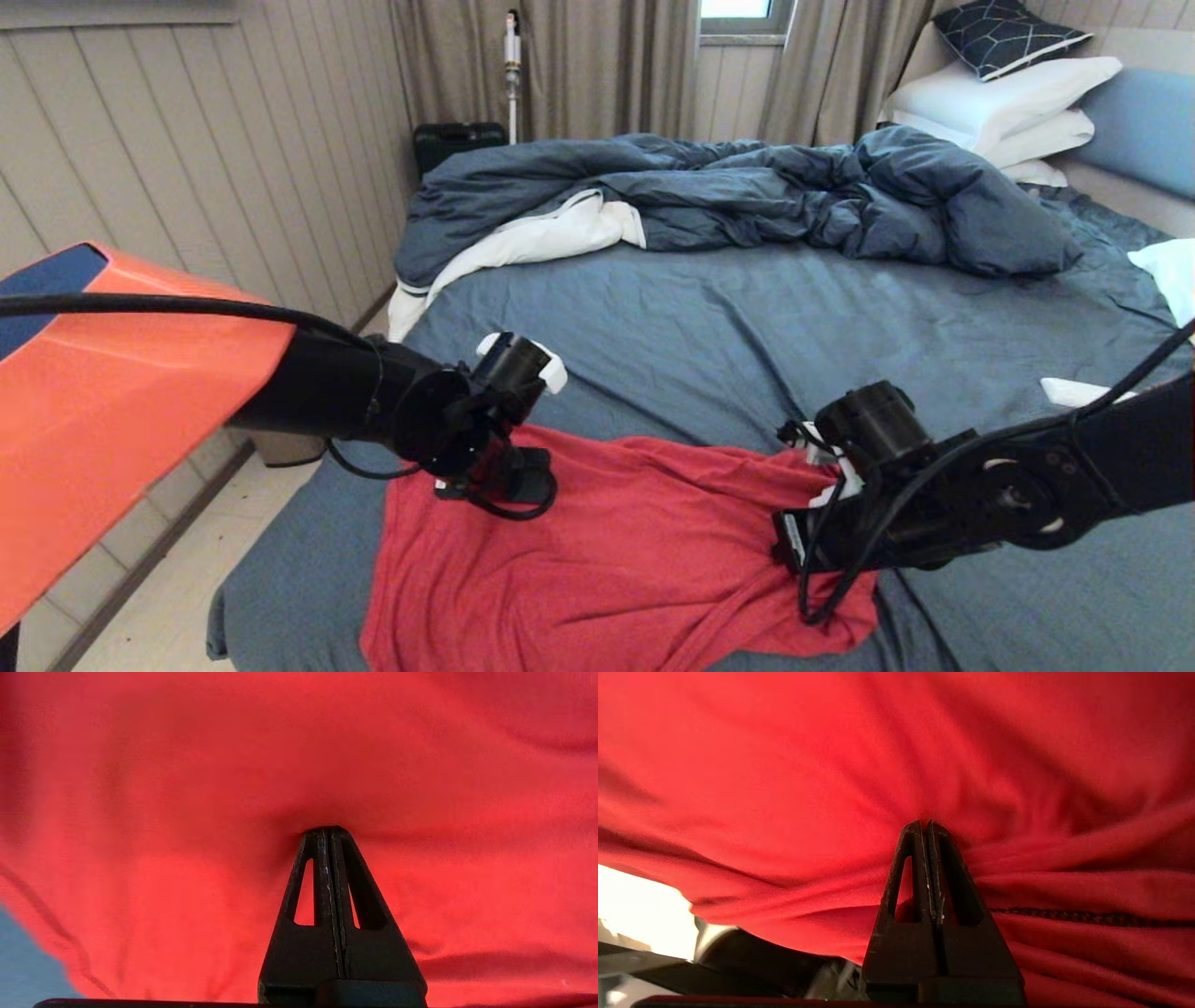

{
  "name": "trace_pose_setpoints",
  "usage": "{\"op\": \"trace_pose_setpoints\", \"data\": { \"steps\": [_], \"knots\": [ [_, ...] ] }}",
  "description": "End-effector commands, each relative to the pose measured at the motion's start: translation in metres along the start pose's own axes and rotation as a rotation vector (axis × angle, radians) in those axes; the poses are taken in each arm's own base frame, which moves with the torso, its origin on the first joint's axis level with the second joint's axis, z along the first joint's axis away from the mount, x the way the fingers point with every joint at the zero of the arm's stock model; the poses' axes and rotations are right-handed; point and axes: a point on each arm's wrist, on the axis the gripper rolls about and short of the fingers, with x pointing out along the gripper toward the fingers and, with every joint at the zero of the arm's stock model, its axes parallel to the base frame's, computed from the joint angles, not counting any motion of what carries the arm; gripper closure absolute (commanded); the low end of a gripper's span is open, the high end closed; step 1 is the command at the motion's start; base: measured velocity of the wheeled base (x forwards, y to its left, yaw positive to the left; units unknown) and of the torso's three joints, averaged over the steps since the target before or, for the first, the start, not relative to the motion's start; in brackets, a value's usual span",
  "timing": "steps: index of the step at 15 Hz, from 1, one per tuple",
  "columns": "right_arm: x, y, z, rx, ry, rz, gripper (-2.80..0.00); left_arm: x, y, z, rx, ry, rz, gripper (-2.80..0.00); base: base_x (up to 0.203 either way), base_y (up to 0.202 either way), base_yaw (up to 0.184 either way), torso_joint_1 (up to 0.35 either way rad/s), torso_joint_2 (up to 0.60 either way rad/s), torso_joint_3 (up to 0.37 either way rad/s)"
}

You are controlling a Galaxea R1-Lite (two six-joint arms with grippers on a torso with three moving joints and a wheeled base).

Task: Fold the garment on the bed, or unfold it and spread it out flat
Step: Unford the red T-shirt

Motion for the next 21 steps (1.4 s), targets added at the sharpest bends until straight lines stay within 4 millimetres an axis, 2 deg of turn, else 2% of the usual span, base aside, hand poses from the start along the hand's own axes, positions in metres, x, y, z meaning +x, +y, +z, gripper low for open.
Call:
{"op": "trace_pose_setpoints", "data": {
  "steps": [1,5,9,13,18,21],
  "knots": [
    [0.005,-0.004,-0.012,0.006,0.046,-0.017,0.0,-0.008,0.007,0.006,-0.024,-0.021,-0.003,0.0,0.0,0.0,0.0,0.0,0.0,0.0],
    [-0.018,-0.016,-0.049,0.003,0.08,-0.05,0.0,-0.006,0.015,0.01,-0.049,-0.01,-0.017,0.0,0.0,0.0,0.0,0.0,0.0,0.0],
    [-0.039,-0.041,-0.088,0.013,0.116,-0.099,0.0,-0.008,0.017,0.011,-0.053,-0.015,-0.023,0.0,0.0,0.0,0.0,0.0,0.0,0.0],
    [-0.058,-0.056,-0.114,0.008,0.098,-0.13,0.0,-0.007,0.018,0.012,-0.054,-0.02,-0.023,0.0,0.0,0.0,0.0,0.0,0.0,0.0],
    [-0.076,-0.068,-0.134,-0.007,0.052,-0.169,0.0,-0.011,0.019,0.014,-0.058,-0.029,-0.026,0.0,0.0,0.0,0.0,0.0,0.0,0.0],
    [-0.095,-0.064,-0.125,-0.023,-0.084,-0.173,0.0,-0.023,0.021,0.017,-0.066,-0.053,-0.038,0.0,0.0,0.0,0.0,0.0,0.0,0.0]
  ]
}}
